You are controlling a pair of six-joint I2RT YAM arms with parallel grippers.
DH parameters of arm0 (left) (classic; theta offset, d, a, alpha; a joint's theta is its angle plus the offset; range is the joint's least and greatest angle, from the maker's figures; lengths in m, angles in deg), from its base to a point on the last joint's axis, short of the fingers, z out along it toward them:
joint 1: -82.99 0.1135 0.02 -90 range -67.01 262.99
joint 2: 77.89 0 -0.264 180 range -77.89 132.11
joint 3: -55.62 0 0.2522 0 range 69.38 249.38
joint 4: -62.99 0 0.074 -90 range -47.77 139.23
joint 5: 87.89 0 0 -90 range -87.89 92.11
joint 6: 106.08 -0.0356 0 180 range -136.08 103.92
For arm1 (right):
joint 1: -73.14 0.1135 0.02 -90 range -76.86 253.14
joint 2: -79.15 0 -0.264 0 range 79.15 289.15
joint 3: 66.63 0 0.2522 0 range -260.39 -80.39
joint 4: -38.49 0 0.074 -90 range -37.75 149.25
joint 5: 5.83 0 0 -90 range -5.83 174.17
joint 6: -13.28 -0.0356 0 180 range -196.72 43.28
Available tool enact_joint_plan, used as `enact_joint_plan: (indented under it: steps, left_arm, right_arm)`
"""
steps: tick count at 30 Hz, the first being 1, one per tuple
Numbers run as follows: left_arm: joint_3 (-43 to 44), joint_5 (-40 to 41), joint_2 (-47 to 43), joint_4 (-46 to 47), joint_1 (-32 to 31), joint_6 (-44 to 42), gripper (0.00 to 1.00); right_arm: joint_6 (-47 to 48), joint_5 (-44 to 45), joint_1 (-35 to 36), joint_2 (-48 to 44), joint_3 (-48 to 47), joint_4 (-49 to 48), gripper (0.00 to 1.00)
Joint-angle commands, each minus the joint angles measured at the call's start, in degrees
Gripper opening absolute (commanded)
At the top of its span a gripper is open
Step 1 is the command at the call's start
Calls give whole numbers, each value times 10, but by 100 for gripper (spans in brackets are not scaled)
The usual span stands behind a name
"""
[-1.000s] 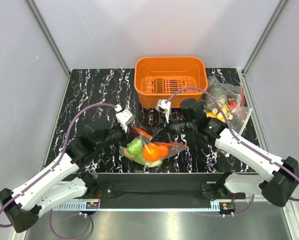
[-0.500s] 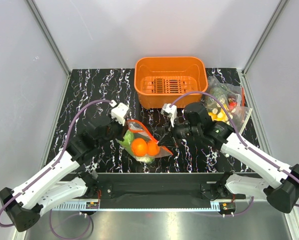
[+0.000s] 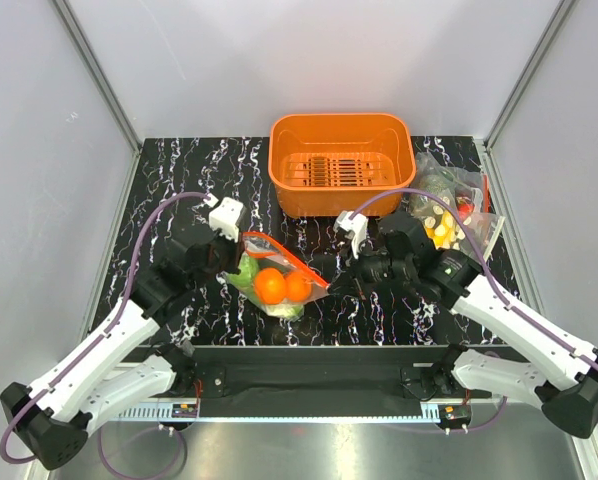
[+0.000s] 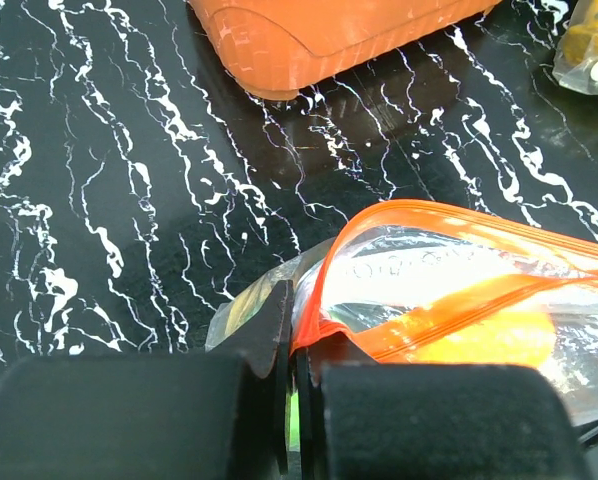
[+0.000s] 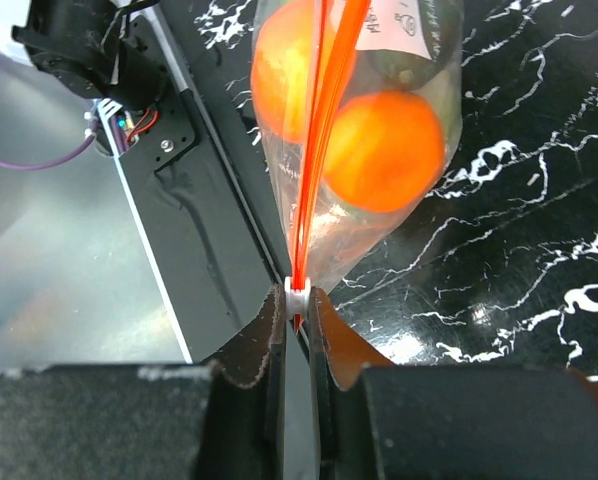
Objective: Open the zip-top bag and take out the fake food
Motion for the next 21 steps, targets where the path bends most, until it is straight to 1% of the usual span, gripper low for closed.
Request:
enact_joint_plan:
  steps: [1,5,6,7,8,10,11,13,14,17,18,21]
  left_arm:
    - [19,47,3,23,26,-1,0]
    - [16,43,-3,23,33,-1,0]
    - [14,29,-5,25,34,-4,0]
    - [12,17,-9,28,34,-7,0]
    - [7,4,-16,38,34,-12,0]
    - [3,-37,-23,49,34,-15,0]
    - [2,-49,-24,52,34,-18,0]
    - [4,-93,-20,50,33,-24,0]
    - [5,-119,-18,52,33,-26,0]
    - [4,-163,-18,59,32,-32,0]
    - [4,-194,-18,60,32,-34,0]
    - [2,-231,-20,67,33,-37,0]
  right_arm:
    - [-12,13,5,-24,4,49,0]
    - [-20,25,5,-47,7,57,0]
    - [-23,27,5,-49,7,58,1]
    - [-26,29,5,-53,6,59,3]
    - [-27,30,5,-56,5,60,14]
    - [-32,38,6,-57,-4,66,31]
    - [-32,41,6,-56,-9,69,47]
    - [-20,47,6,-48,-32,82,57]
    - [-11,49,5,-36,-43,91,67]
    - [5,57,5,-9,-86,91,79]
    - [12,61,5,-4,-97,81,84]
    - [26,74,6,28,-134,49,87]
